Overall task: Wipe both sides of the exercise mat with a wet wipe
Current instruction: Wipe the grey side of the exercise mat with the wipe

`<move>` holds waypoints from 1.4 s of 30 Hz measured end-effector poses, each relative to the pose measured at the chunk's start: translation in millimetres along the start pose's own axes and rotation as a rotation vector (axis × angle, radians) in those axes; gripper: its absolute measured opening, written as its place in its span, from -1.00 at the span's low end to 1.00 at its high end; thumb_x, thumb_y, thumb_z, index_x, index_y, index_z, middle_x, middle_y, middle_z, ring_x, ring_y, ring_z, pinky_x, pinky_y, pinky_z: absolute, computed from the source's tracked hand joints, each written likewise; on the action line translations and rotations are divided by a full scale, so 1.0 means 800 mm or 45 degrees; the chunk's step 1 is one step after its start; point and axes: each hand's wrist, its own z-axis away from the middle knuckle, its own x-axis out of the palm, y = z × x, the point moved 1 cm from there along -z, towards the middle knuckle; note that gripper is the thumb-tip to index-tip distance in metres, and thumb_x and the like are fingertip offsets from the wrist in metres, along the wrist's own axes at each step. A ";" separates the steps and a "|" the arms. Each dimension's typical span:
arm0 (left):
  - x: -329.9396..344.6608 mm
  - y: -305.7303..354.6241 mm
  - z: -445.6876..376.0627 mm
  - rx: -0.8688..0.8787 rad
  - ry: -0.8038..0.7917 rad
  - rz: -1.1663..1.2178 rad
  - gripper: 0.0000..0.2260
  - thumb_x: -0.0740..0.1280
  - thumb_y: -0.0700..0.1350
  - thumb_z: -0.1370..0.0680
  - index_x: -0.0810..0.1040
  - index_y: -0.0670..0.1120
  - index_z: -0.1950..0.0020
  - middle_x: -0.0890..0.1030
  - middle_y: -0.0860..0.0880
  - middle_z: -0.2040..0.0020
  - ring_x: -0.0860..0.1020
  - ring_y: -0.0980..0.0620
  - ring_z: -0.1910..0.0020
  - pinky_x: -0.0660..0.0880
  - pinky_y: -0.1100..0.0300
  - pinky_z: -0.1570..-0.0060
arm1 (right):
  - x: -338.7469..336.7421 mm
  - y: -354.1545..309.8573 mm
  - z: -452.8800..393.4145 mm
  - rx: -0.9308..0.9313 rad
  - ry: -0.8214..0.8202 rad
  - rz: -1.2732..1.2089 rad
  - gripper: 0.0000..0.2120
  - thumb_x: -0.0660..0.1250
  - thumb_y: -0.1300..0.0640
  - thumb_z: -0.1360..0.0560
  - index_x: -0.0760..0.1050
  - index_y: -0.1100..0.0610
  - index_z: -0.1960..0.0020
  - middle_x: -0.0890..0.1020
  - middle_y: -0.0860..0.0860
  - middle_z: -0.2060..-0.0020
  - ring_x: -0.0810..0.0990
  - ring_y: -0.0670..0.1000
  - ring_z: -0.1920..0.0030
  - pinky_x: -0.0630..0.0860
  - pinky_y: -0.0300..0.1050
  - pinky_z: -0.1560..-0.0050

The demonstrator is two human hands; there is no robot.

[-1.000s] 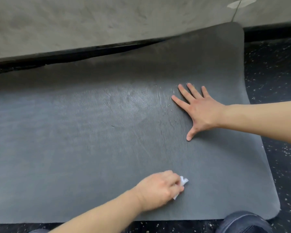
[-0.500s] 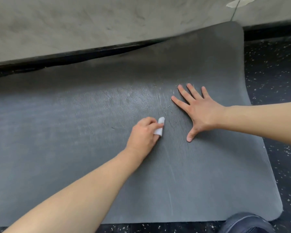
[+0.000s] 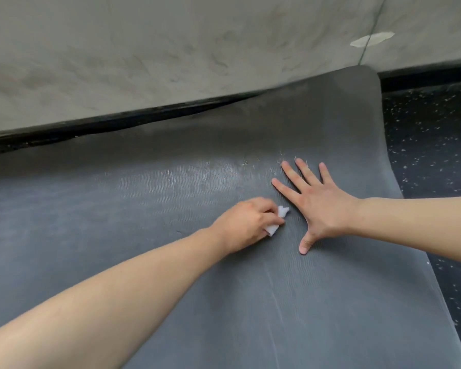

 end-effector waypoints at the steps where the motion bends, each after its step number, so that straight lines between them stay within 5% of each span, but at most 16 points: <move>1: -0.007 -0.015 -0.003 0.042 -0.012 -0.047 -0.75 0.52 -0.23 -0.45 0.70 -0.09 -0.11 0.62 -0.10 -0.02 0.58 -0.12 0.07 0.44 0.14 0.06 | -0.001 -0.001 0.000 0.000 0.002 -0.003 0.60 0.45 -0.65 -0.04 -0.50 -0.03 -0.64 -0.50 0.17 -0.59 -0.47 0.32 -0.60 -0.20 0.52 -0.56; 3: -0.021 -0.059 -0.013 -0.158 0.200 -0.146 -0.77 0.49 -0.24 -0.45 0.72 -0.08 -0.09 0.63 -0.08 -0.01 0.60 -0.13 0.08 0.53 0.11 0.06 | -0.008 -0.003 0.002 0.004 0.032 -0.020 0.57 0.46 -0.64 -0.05 -0.41 -0.05 -0.67 -0.41 0.15 -0.63 -0.37 0.30 -0.64 -0.12 0.46 -0.59; 5: -0.031 -0.085 -0.020 -0.589 0.467 -0.117 -0.75 0.46 -0.25 -0.42 0.73 -0.07 -0.08 0.63 -0.06 -0.01 0.62 -0.14 0.05 0.57 0.07 0.02 | -0.023 -0.001 0.000 0.033 0.149 -0.076 0.46 0.45 -0.64 -0.06 -0.17 -0.09 -0.71 -0.14 0.15 -0.67 -0.08 0.25 -0.65 0.10 0.29 -0.60; 7: -0.021 -0.073 -0.033 -0.748 0.540 -0.049 -0.72 0.43 -0.26 -0.39 0.73 -0.09 -0.07 0.63 -0.07 -0.01 0.62 -0.14 0.04 0.54 0.10 -0.01 | -0.045 0.006 -0.011 0.080 0.304 -0.130 0.38 0.43 -0.66 -0.07 -0.01 -0.11 -0.69 0.03 0.16 -0.65 0.09 0.21 -0.61 0.20 0.18 -0.58; 12: -0.045 -0.081 -0.054 -0.242 0.253 -0.177 -0.86 0.47 -0.17 -0.49 0.73 -0.06 -0.03 0.65 -0.07 0.03 0.63 -0.14 0.08 0.59 0.07 0.06 | -0.075 0.039 -0.047 0.153 0.251 -0.164 0.46 0.46 -0.63 -0.10 -0.19 -0.05 -0.72 -0.32 0.14 -0.67 -0.25 0.18 -0.69 -0.06 0.25 -0.66; 15: -0.089 -0.143 -0.070 -0.677 0.522 -0.323 -0.67 0.20 0.06 -0.61 0.73 -0.04 0.06 0.65 -0.07 0.11 0.62 -0.17 0.12 0.56 0.00 0.13 | -0.074 0.046 -0.055 0.160 0.166 -0.185 0.49 0.49 -0.61 -0.10 -0.21 -0.03 -0.72 -0.34 0.11 -0.67 -0.29 0.13 -0.68 -0.06 0.20 -0.66; 18: -0.094 -0.156 -0.086 -1.070 0.694 -0.270 -0.80 0.31 -0.05 -0.56 0.72 -0.04 0.06 0.67 -0.09 0.07 0.62 -0.18 0.08 0.53 0.03 0.10 | -0.072 0.046 -0.061 0.157 0.164 -0.196 0.50 0.52 -0.58 -0.10 -0.23 -0.02 -0.72 -0.34 0.11 -0.67 -0.29 0.14 -0.68 -0.08 0.20 -0.65; 22: -0.071 -0.137 -0.114 -0.596 0.438 -0.185 -0.77 0.36 -0.13 -0.44 0.73 -0.04 -0.03 0.68 -0.03 -0.03 0.63 -0.09 -0.01 0.55 0.09 -0.03 | -0.067 0.051 -0.062 0.123 0.206 -0.229 0.48 0.50 -0.59 -0.11 -0.21 -0.03 -0.72 -0.32 0.11 -0.67 -0.29 0.13 -0.68 -0.10 0.21 -0.65; 27: -0.089 -0.167 -0.115 -1.120 1.042 -0.021 -0.83 0.42 -0.17 -0.45 0.75 0.01 0.03 0.65 0.03 0.05 0.62 0.00 0.13 0.39 0.34 0.09 | -0.051 0.064 -0.057 0.064 0.370 -0.247 0.29 0.38 -0.64 -0.20 -0.04 -0.10 -0.72 -0.22 0.13 -0.70 -0.19 0.12 -0.70 -0.09 0.15 -0.68; 33: -0.069 -0.145 -0.136 -0.670 0.676 -0.141 -0.72 0.46 -0.21 -0.41 0.72 -0.07 -0.10 0.66 -0.02 -0.07 0.62 -0.04 -0.04 0.48 0.22 -0.10 | -0.045 0.083 -0.060 0.054 0.468 -0.174 0.29 0.25 -0.73 -0.15 0.06 -0.11 -0.70 -0.12 0.15 -0.70 -0.17 0.18 -0.70 -0.09 0.24 -0.67; 37: -0.102 -0.169 -0.128 -0.843 0.847 -0.185 -0.90 0.42 -0.11 -0.48 0.73 -0.03 0.06 0.68 -0.01 0.08 0.63 -0.05 0.10 0.54 0.15 0.10 | -0.042 0.090 -0.067 0.048 0.415 -0.241 0.32 0.32 -0.70 -0.15 0.02 -0.09 -0.71 -0.17 0.09 -0.71 -0.25 0.12 -0.69 -0.16 0.20 -0.67; 42: -0.068 -0.137 -0.149 -0.618 0.526 -0.176 -0.79 0.37 0.00 -0.48 0.70 -0.06 -0.01 0.63 0.00 0.00 0.59 -0.07 -0.02 0.53 0.09 -0.07 | -0.036 0.094 -0.076 0.008 0.392 -0.299 0.34 0.38 -0.67 -0.14 -0.03 -0.09 -0.71 -0.19 0.06 -0.71 -0.27 0.10 -0.69 -0.21 0.18 -0.67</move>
